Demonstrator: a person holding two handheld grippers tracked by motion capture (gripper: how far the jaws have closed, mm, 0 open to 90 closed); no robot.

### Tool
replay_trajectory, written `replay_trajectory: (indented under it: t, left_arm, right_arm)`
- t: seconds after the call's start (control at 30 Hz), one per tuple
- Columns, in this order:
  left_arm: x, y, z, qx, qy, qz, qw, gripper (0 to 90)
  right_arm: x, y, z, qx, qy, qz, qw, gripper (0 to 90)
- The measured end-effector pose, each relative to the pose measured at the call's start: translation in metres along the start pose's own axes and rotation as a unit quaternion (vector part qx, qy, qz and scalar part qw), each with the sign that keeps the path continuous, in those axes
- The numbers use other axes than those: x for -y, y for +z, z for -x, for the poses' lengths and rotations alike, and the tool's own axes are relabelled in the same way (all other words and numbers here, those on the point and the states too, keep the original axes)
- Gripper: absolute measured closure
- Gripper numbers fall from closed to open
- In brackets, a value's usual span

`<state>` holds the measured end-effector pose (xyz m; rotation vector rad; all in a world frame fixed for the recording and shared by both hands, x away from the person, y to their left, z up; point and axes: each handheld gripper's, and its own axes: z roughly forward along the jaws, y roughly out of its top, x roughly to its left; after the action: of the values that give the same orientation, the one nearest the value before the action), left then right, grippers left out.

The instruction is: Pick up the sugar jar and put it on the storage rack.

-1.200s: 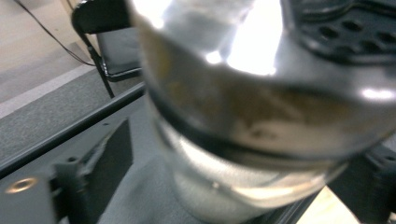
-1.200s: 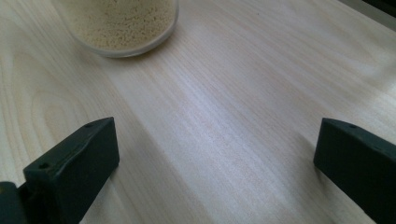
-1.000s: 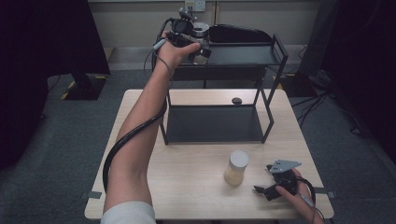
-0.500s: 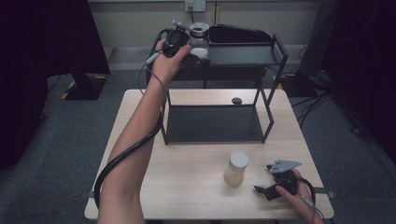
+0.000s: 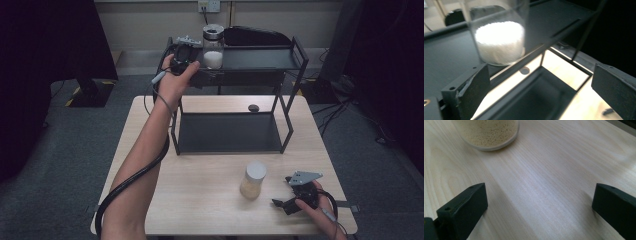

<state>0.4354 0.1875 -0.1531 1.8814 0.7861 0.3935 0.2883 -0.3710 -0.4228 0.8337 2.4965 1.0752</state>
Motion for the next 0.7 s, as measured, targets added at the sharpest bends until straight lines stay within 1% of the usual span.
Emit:
replay_trajectory:
  t: [0.07,0.2,0.33,0.37,0.5,0.6,0.7]
  left_arm:
    - [0.003,-0.001,0.002,0.004,0.007,-0.006,1.0,1.7]
    - [0.015,0.0,0.002,0.015,0.002,-0.003,0.9999,1.7]
    - [0.028,0.003,0.002,0.024,0.004,-0.004,0.9997,1.6]
    - [0.031,0.003,0.002,0.026,0.002,-0.003,0.9997,1.7]
    - [0.043,0.006,0.002,0.03,0.003,-0.003,0.9995,1.6]
    - [0.053,0.008,0.0,0.038,0.002,-0.004,0.9993,1.5]
    - [0.061,0.01,0.0,0.039,-0.001,-0.005,0.9992,1.5]
  right_arm:
    - [0.0,0.0,0.0,0.0,0.0,0.0,1.0,0.0]
    - [0.0,0.0,0.0,0.0,0.0,0.001,1.0,0.0]
    - [0.0,0.0,0.0,0.0,0.0,0.001,1.0,0.0]
    - [0.0,0.0,0.0,0.0,0.0,0.001,1.0,0.0]
    - [0.0,0.0,0.0,0.0,0.0,0.0,1.0,0.0]
    - [0.0,0.0,0.0,0.0,0.0,0.001,1.0,0.0]
    - [0.0,0.0,0.0,0.0,0.0,0.001,1.0,0.0]
